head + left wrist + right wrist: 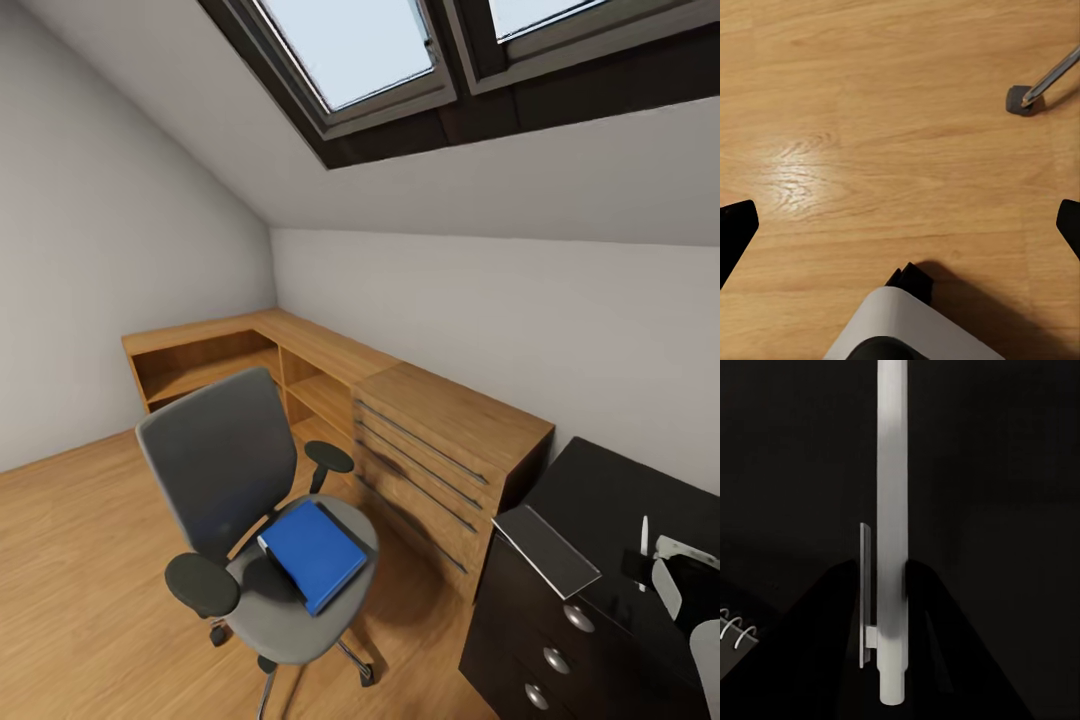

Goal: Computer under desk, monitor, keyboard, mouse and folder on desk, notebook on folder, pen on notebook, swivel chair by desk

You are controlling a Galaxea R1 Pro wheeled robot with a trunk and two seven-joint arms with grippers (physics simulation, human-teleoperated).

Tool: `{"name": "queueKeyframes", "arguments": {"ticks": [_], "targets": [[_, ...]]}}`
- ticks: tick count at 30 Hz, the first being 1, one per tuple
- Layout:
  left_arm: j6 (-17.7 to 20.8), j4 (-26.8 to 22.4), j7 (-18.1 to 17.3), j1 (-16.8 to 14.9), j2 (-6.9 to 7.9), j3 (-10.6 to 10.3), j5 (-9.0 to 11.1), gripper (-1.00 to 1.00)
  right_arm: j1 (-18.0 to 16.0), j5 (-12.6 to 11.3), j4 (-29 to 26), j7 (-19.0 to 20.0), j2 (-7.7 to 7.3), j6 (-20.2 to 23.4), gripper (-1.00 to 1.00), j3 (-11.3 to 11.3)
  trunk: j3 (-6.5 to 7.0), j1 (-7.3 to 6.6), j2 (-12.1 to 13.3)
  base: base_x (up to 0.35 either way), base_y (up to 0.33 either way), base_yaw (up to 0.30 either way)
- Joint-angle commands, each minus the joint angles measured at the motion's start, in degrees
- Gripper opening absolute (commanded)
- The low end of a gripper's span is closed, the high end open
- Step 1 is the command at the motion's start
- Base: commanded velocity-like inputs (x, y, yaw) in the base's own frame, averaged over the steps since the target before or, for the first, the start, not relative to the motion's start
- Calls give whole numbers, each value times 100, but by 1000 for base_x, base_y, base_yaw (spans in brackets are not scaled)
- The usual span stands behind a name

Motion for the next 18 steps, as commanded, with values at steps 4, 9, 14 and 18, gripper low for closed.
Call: {"name": "queueKeyframes", "arguments": {"ticks": [4, 9, 14, 18], "targets": [[-25, -1, 10, -3, -5, -10, 57, 100, -7, 50, -19, 11, 5, 30, -100, -33, -79, 89, -166, 0, 0, 0], [-24, -1, 10, -3, -7, -10, 57, 100, -9, 49, -25, 11, 5, 38, -100, -33, -150, 176, -326, 0, 0, 0], [-24, -1, 10, -3, -7, -10, 57, 100, -9, 50, -32, 13, 5, 39, 100, -31, -150, 176, -326, 0, 0, 0], [-24, -1, 10, -3, -7, -10, 57, 100, -7, 49, -38, 18, 5, 32, 100, -32, -150, 176, -326, 0, 0, 0]]}}
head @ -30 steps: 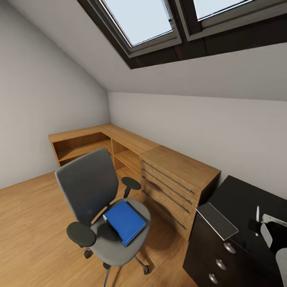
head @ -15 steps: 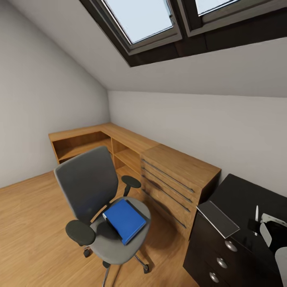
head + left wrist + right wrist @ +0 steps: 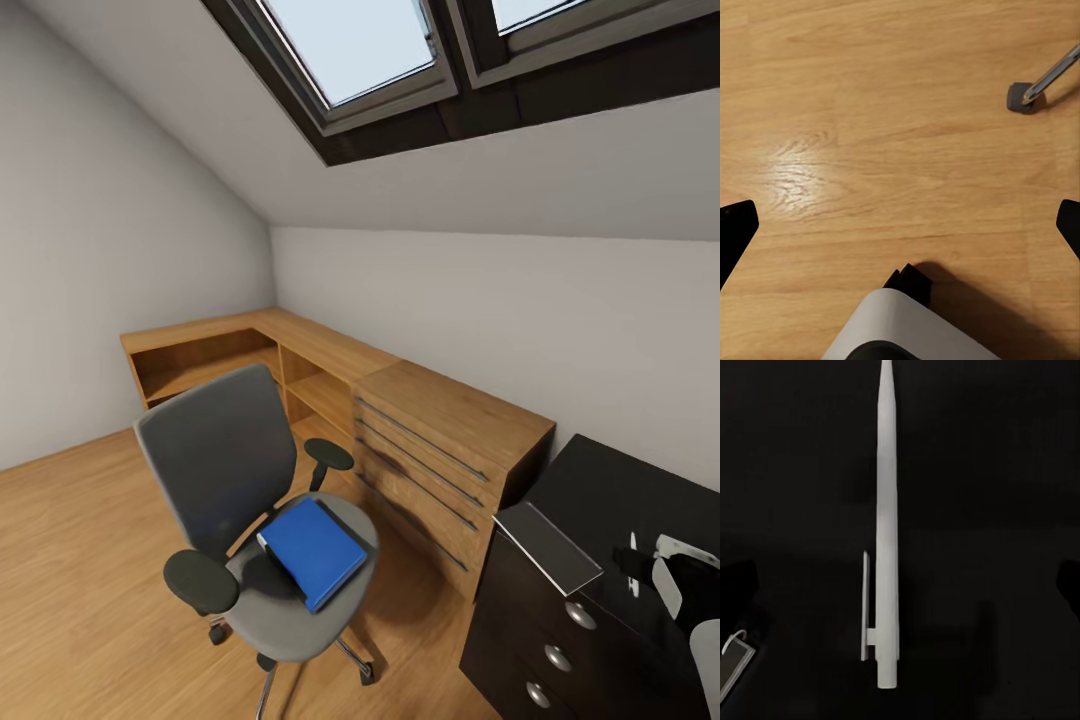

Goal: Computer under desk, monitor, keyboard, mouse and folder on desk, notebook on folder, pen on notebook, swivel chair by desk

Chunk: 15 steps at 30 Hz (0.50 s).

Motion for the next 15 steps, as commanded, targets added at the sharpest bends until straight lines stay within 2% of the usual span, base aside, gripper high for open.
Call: {"name": "queueKeyframes", "arguments": {"ticks": [1, 6, 10, 12, 15], "targets": [[-28, -1, 10, -3, 1, -10, 57, 100, -5, 59, -9, 13, 5, 30, 100, -33, -6, 0, -4, 0, 0, 0], [-28, 0, 10, -3, 1, -3, 57, 100, -9, 56, -25, 14, 5, 28, 100, -32, -6, 0, -4, 0, 0, 0], [-28, 5, 10, -3, 1, -8, 50, 100, -6, 13, -468, 95, 32, 32, 100, -44, -6, 0, -4, 0, 0, 0], [-28, 6, 10, -3, 1, -9, 49, 100, -4, -65, -945, 218, 85, 105, 100, -54, -6, 0, -4, 0, 0, 0], [-28, 7, 10, -3, 1, -10, 49, 100, -3, -208, -1320, 288, 277, 278, 100, -58, -6, 0, -4, 0, 0, 40]]}}
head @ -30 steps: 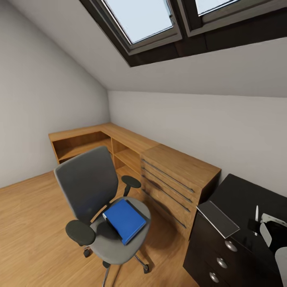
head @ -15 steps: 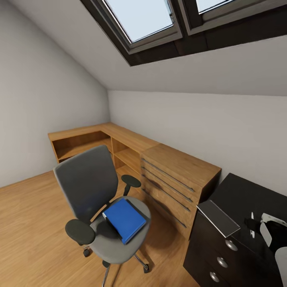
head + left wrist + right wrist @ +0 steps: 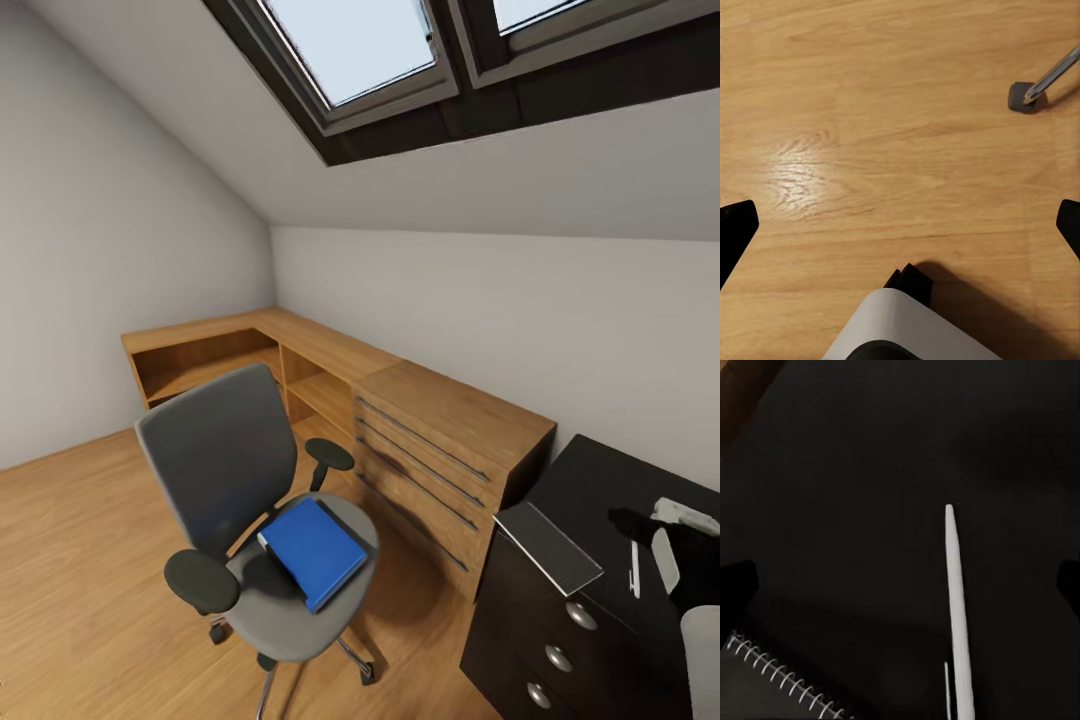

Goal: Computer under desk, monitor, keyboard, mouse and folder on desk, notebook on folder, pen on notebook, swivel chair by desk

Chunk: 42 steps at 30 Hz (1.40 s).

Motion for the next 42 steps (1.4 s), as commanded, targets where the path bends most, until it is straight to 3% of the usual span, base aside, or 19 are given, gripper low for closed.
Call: {"name": "queueKeyframes", "arguments": {"ticks": [1, 2, 4, 9, 11, 13, 14, 16, 17, 20, 27, 31, 37, 42], "targets": [[-28, -1, 10, -3, 1, -10, 57, 100, -1, 11, -191, 19, 102, 115, 100, -9, -6, 0, -4, 0, 0, 145], [-28, 0, 10, -3, 1, -13, 60, 100, 15, -6, -661, 32, 337, 231, 100, -7, -6, 0, -4, 0, 0, 221], [-28, 0, 10, -3, 1, -17, 62, 100, 106, -1, -1331, 33, 617, 303, 100, -5, -6, 0, -4, 0, 0, 248], [-28, 9, 10, -3, 1, -19, 58, 100, 602, 12, -2371, 33, 1099, 506, 100, 16, -6, 0, -4, 0, 0, 267], [-28, 13, 10, -3, 1, -24, 57, 100, 729, 14, -2577, 29, 1241, 540, 100, 50, -6, 0, -4, 0, 0, 273], [-28, 18, 10, -3, 1, -43, 57, 100, 853, 62, -2809, 24, 1473, 570, 100, 158, -6, 0, -4, 0, 0, 275], [-28, 23, 10, -3, 1, -60, 62, 100, 934, 294, -2951, 19, 1757, 578, 100, 324, -6, 0, -4, 0, 0, 276], [-28, 24, 10, -3, 1, -64, 63, 100, 954, 473, -2968, 17, 1892, 572, 100, 373, -6, 0, -4, 0, 0, 276], [-28, 25, 10, -3, 1, -67, 62, 100, 971, 740, -2951, 14, 2114, 562, 100, 416, -6, 0, -4, 0, 0, 277], [-28, 25, 10, -3, 1, -73, 61, 100, 982, 1055, -2856, 6, 2351, 546, 100, 443, -6, 0, -4, 0, 0, 277], [-28, 35, 10, -3, 1, -80, 57, 100, 988, 1436, -2665, 16, 2503, 533, 100, 507, -7, 0, -4, 0, 0, 243], [-28, 64, -9, -3, 1, -85, 57, 100, 989, 1481, -2611, 42, 2524, 533, 100, 571, -8, 0, -4, 0, 0, 77], [-28, 107, -61, -3, 1, -108, 44, 100, 993, 1501, -2403, 54, 2520, 533, 100, 860, -8, 0, -4, 0, 0, 14], [-28, 113, -68, -3, 8, -230, 45, 100, 997, 1491, -2378, 37, 2518, 533, 100, 945, -8, 0, -4, 0, 0, 2]]}}
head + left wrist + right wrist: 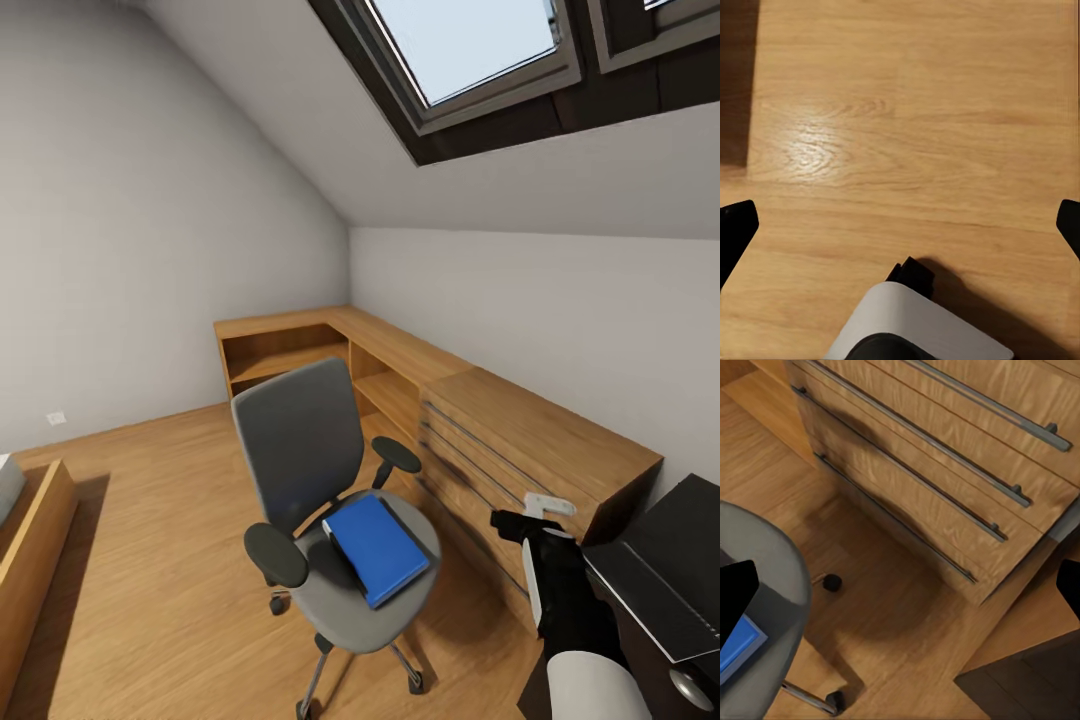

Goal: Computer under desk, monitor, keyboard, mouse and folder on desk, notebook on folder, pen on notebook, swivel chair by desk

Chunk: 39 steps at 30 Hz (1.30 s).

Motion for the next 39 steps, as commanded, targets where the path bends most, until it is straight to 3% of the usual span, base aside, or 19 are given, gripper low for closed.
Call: {"name": "queueKeyframes", "arguments": {"ticks": [1, 9, 23, 39], "targets": [[-27, -1, 21, -3, 4, -44, 60, 100, -5, 23, -10, 7, 5, 26, 100, -7, -6, 0, -4, 0, 0, 0], [-434, 8, 20, -3, 5, -109, 62, 100, -4, 12, -6, -25, 18, 21, 100, 7, -6, 0, -4, 0, 0, 42], [-449, 9, 20, -3, 23, -109, 62, 100, -4, 29, 14, -30, 21, 14, 100, 7, -6, 0, -4, 203, 99, 270], [-449, 9, 20, -3, 20, -118, 62, 100, -4, 31, 125, -25, 15, -195, 100, 15, -37, 0, -4, 17, 2, 211]]}}
